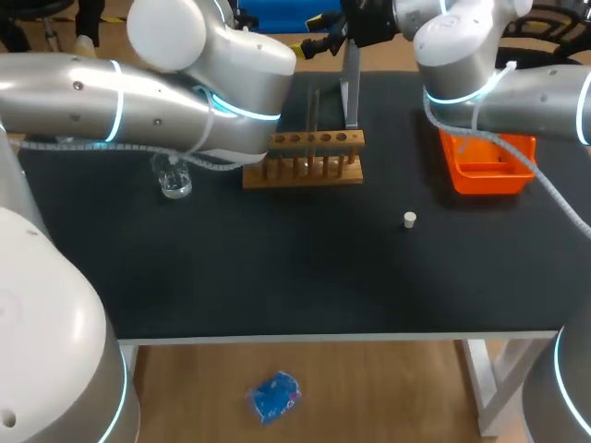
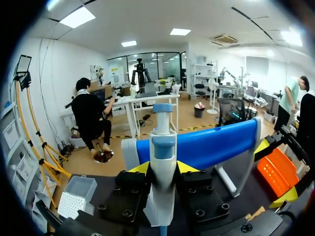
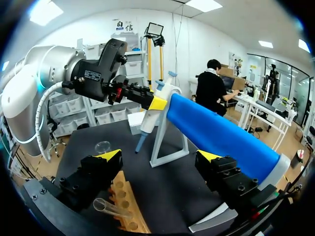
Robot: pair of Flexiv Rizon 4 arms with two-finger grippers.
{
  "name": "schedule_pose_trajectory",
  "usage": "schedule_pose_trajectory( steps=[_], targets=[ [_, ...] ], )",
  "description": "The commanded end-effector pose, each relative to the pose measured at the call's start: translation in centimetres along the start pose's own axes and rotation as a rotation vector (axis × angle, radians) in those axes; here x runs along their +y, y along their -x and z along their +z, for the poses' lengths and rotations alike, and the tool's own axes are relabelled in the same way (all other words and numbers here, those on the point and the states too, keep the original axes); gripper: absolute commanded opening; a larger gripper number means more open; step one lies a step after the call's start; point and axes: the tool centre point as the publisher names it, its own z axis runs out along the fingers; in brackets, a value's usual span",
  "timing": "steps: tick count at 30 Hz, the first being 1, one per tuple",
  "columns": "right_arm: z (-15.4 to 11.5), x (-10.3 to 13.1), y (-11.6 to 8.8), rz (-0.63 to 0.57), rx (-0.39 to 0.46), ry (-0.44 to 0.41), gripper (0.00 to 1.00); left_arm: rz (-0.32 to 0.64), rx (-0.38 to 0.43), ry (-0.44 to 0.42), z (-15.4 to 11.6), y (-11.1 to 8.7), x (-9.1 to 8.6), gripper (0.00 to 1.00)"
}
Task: Invert the test tube, pick up the pipette, mount the tip to pipette, aspirate from beaker and dispense into the tube, eject the tip, return the pipette, and cap with the stopper.
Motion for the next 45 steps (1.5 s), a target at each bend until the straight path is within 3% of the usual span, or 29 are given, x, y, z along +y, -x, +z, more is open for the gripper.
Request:
schedule_pose_trajectory(
  steps=[1, 45],
  targets=[
    [-0.1, 0.0, 0.0, 0.0, 0.001, -0.003, 1.0, 0.009, -0.013, 0.029, 0.6, -0.2, -0.7, 0.0],
    [-0.1, 0.0, 0.0, 0.0, 0.001, -0.003, 1.0, 0.031, -0.055, 0.123, 2.4, -0.2, 0.7, 0.0]
  ],
)
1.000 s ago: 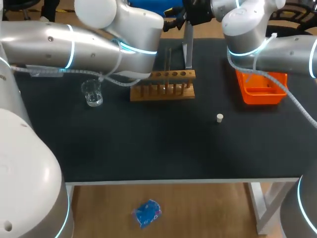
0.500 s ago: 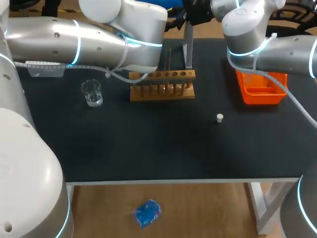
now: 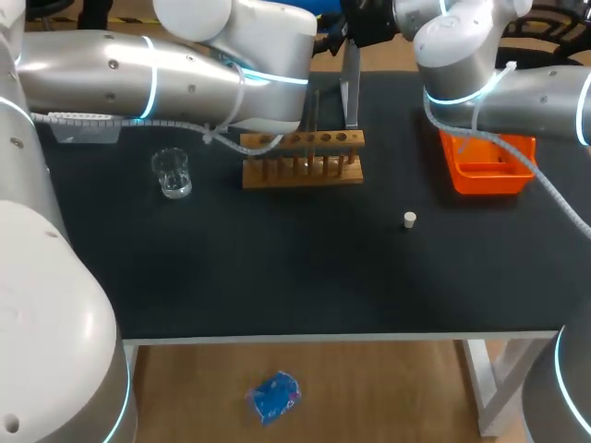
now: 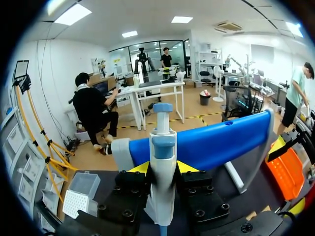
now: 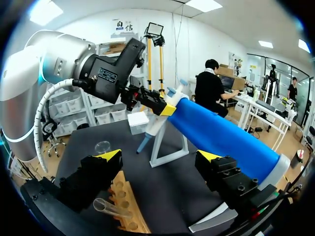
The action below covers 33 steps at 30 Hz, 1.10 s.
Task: Invert the test tube, pick up the pipette, mount the tip to pipette, aspirate from beaker and dispense into the tube, eject the tip, return the pipette, and cap with the stopper.
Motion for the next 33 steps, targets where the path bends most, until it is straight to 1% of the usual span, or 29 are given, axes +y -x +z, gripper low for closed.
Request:
schedule_pose_trajectory(
  steps=[1, 10, 12, 13, 15, 18, 21, 27, 32, 33],
  targets=[
    [-0.09, 0.03, 0.05, 0.0, 0.002, -0.003, 1.0, -0.001, 0.0, 0.013, 0.29, -0.17, -0.03, 0.0],
    [-0.09, 0.03, 0.05, 0.0, 0.002, -0.003, 1.0, -0.005, -0.005, 0.03, 0.57, -0.4, 0.23, 0.0],
    [-0.09, 0.03, 0.05, 0.0, 0.002, -0.003, 1.0, -0.007, -0.004, 0.033, 0.6, -0.47, 0.25, 0.16],
    [-0.09, 0.03, 0.05, 0.0, 0.002, -0.003, 1.0, -0.007, -0.003, 0.033, 0.63, -0.52, 0.28, 0.22],
    [-0.09, 0.03, 0.05, 0.0, 0.002, -0.003, 1.0, -0.008, -0.002, 0.035, 0.67, -0.58, 0.31, 0.21],
    [-0.09, 0.03, 0.05, 0.0, 0.002, -0.003, 1.0, -0.009, -0.001, 0.036, 0.72, -0.67, 0.35, 0.25],
    [-0.09, 0.03, 0.05, 0.0, 0.002, -0.003, 1.0, -0.009, 0.0, 0.038, 0.73, -0.75, 0.35, 0.27],
    [-0.09, 0.03, 0.05, 0.0, 0.002, -0.003, 1.0, -0.008, 0.004, 0.044, 0.72, -0.95, 0.51, 0.33],
    [-0.09, 0.03, 0.05, 0.0, 0.002, -0.003, 1.0, -0.01, 0.006, 0.052, 0.73, -1.01, 0.72, 0.35],
    [-0.09, 0.03, 0.05, 0.0, 0.002, -0.003, 1.0, -0.01, 0.007, 0.053, 0.73, -1.02, 0.73, 0.37]
  ],
)
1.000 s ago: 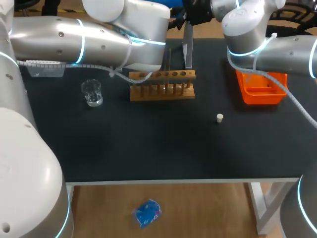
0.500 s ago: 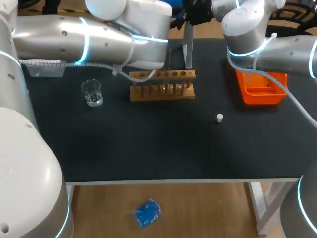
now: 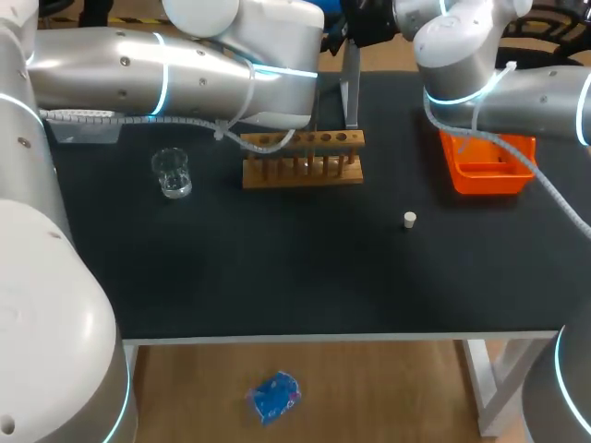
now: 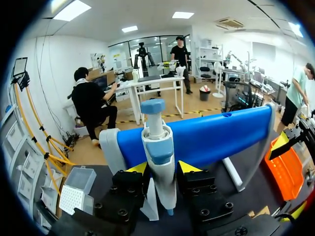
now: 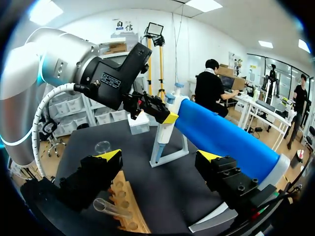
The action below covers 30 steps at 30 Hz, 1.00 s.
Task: Invert the test tube, pick up the pipette, mount the tip to pipette, aspirate from beaker and dispense into the tube, eject the tip, return the pipette, and cap with the stopper.
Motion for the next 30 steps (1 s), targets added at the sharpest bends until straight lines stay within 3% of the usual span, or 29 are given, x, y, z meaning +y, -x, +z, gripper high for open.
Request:
schedule_pose_trajectory(
  steps=[1, 8, 9, 10, 11, 24, 30],
  targets=[
    [-0.1, 0.0, 0.1, 0.0, 0.002, -0.002, 1.0, 0.0, 0.002, 0.01, 0.0, 0.0, -0.2, 0.38],
    [-0.1, 0.0, 0.1, 0.0, 0.002, -0.002, 1.0, -0.003, 0.005, 0.01, -0.5, -0.1, 0.1, 0.53],
    [-0.1, 0.0, 0.1, 0.0, 0.002, -0.002, 1.0, -0.004, 0.005, 0.011, -0.6, -0.1, 0.1, 0.65],
    [-0.1, 0.0, 0.1, 0.0, 0.002, -0.002, 1.0, -0.005, 0.004, 0.011, -0.8, -0.1, 0.3, 0.86],
    [-0.1, 0.0, 0.1, 0.0, 0.002, -0.002, 1.0, -0.009, 0.003, 0.013, -0.9, -0.1, 0.4, 1.0],
    [-0.1, 0.0, 0.1, 0.0, 0.002, -0.002, 1.0, -0.014, 0.028, 0.007, -5.4, -0.8, 2.5, 1.0],
    [-0.7, 0.2, -0.1, -0.001, 0.009, 0.013, 1.0, 0.09, 0.131, -0.036, -9.2, -1.3, 4.3, 1.0]
  ],
)
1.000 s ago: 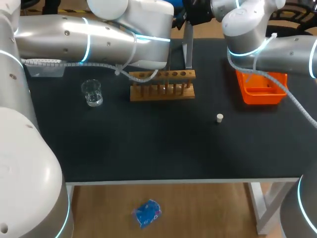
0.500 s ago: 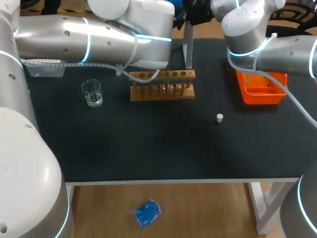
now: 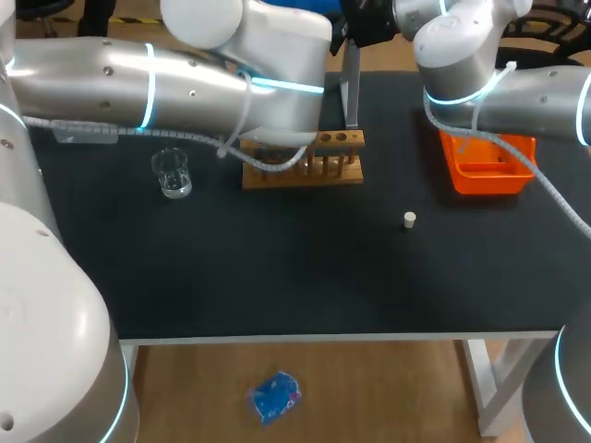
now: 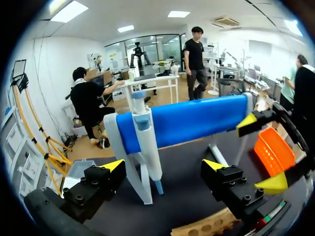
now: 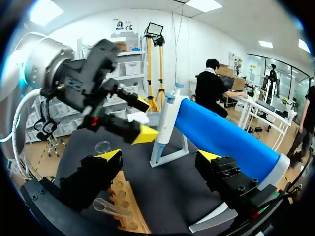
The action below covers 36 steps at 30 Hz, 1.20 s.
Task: Invert the test tube, pick up the pipette, mount the tip to pipette, aspirate from beaker and dispense into the tube, eject the tip, return the pipette, and cap with the stopper.
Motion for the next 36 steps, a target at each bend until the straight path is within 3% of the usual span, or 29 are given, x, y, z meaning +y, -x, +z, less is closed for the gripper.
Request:
schedule_pose_trajectory(
  steps=[1, 10, 16, 25, 29, 36],
  targets=[
    [-1.1, 0.3, -0.2, -0.001, 0.01, 0.016, 1.0, 0.076, 0.122, -0.047, -4.4, 0.5, 2.2, 1.0],
    [-6.0, -0.2, -2.7, -0.034, 0.121, 0.078, 1.0, 0.317, 0.426, -0.068, -9.3, -1.4, 4.4, 1.0],
    [-9.3, -1.0, -4.7, -0.07, 0.136, 0.089, 1.0, 0.458, 0.653, -0.099, -11.3, -2.8, 5.3, 1.0],
    [-14.1, -3.8, -8.6, -0.128, 0.129, 0.08, 1.0, 0.711, 0.99, -0.061, -13.3, -7.1, 7.1, 1.0],
    [-14.1, -3.8, -8.6, -0.128, 0.129, 0.08, 1.0, 0.76, 1.007, -0.055, -13.3, -7.7, 7.2, 1.0],
    [-14.1, -3.8, -8.6, -0.128, 0.129, 0.08, 1.0, 0.754, 0.987, -0.043, -13.1, -7.8, 7.0, 1.0]
  ],
)
